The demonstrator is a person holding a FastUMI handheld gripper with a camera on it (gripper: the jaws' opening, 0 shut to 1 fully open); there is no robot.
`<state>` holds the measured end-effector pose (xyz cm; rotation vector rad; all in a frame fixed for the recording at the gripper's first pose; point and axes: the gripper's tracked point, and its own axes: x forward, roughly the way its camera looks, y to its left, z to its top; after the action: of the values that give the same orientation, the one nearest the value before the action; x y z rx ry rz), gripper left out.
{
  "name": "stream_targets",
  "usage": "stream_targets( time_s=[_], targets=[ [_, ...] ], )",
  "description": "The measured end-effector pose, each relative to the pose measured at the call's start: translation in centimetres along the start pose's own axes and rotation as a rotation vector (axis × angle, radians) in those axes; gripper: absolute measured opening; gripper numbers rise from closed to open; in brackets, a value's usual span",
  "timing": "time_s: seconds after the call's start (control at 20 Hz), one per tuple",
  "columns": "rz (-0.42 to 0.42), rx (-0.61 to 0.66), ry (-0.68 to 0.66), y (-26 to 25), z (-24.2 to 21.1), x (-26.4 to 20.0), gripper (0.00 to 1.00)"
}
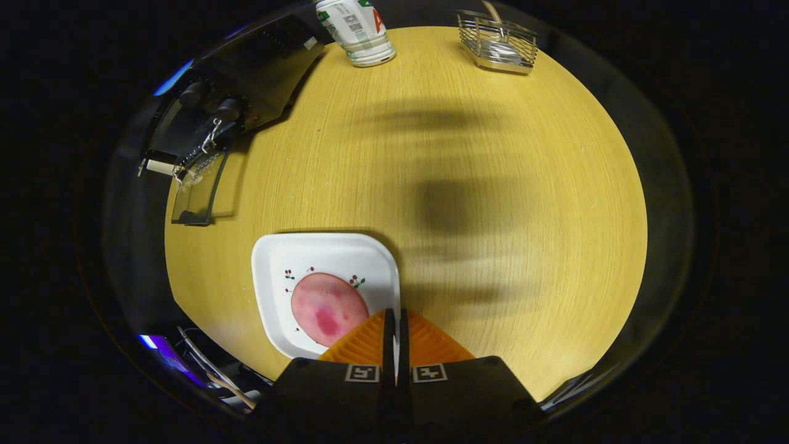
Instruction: Open the toaster oven, put the food inside, and close the toaster oven door.
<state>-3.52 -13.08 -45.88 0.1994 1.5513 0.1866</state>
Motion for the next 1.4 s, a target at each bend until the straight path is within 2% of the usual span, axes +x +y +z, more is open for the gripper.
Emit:
stream_targets(
  time_s=[0.35, 0.6, 0.8, 1.05, 1.2, 1.4],
  targets=[
    [0.159, 0.191, -0.079, 0.5, -0.5, -3.1, 0.05],
    [0.255, 0.342, -0.148, 2.7, -1.8, -5.4, 0.05],
    [0.282, 0.455, -0.19, 5.1, -4.0, -7.4, 0.05],
    [0.332, 0.57, -0.225, 11.7, -6.4, -9.3, 0.05],
    [0.393, 0.692, -0.247, 16.9, -5.9, -9.3, 0.05],
    [0.406, 0.826, -0.291, 22.6, -3.4, -8.5, 0.05]
  ],
)
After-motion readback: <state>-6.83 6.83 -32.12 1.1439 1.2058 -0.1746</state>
